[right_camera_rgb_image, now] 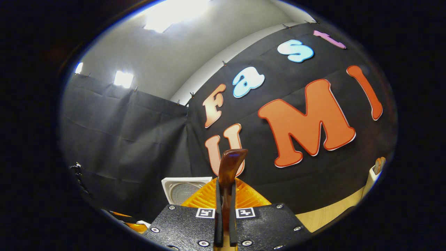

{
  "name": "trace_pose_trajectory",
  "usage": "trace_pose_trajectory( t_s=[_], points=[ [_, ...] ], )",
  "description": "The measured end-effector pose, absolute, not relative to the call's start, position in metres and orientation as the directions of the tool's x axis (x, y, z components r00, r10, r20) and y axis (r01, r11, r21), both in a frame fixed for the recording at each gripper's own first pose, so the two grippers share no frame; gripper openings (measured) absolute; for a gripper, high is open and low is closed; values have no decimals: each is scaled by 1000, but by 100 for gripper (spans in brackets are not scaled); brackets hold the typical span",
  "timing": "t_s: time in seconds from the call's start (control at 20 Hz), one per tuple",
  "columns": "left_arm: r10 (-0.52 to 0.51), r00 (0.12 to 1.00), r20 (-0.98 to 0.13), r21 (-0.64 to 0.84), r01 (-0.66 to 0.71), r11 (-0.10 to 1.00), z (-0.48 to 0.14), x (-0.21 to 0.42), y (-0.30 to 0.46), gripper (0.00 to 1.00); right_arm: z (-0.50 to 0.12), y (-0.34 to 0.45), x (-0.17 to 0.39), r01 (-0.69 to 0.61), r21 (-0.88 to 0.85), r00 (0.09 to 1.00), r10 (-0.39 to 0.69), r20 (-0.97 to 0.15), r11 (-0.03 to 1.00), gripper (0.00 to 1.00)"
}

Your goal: Close the left gripper, press the button to open the rice cooker; take a wooden spoon from the chopstick holder with the right hand, scoop a spoonful of rice and pour it into the rice cooker, then put the wooden spoon back into the chopstick holder.

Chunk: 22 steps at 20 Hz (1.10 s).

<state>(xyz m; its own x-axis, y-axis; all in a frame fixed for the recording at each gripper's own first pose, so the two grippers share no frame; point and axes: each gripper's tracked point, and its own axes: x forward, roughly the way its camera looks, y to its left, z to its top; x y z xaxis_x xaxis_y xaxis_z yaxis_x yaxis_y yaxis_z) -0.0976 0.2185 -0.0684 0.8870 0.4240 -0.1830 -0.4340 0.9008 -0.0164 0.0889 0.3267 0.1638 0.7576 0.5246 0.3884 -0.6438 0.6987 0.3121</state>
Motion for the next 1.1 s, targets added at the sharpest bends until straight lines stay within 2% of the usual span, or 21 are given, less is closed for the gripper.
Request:
trace_pose_trajectory(
  t_s=[0.15, 0.6, 0.8, 1.1],
  points=[
    [408, 895, -181, -18, -417, 909, -67, -91, 208, 90, 165, 288, 92, -590, 336, 798, 468, 380, 734, 7],
    [356, 918, -175, -15, -364, 931, -63, -74, 175, 91, 120, 164, 92, -357, 400, 930, 278, 242, 844, 7],
    [320, 930, -179, -21, -329, 944, -65, -66, 159, 91, 84, 113, 93, -259, 465, 966, 228, 123, 847, 7],
    [286, 942, -177, -35, -296, 954, -67, -52, 145, 91, 38, 39, 94, -98, 503, 994, 104, 16, 858, 7]
  ],
)
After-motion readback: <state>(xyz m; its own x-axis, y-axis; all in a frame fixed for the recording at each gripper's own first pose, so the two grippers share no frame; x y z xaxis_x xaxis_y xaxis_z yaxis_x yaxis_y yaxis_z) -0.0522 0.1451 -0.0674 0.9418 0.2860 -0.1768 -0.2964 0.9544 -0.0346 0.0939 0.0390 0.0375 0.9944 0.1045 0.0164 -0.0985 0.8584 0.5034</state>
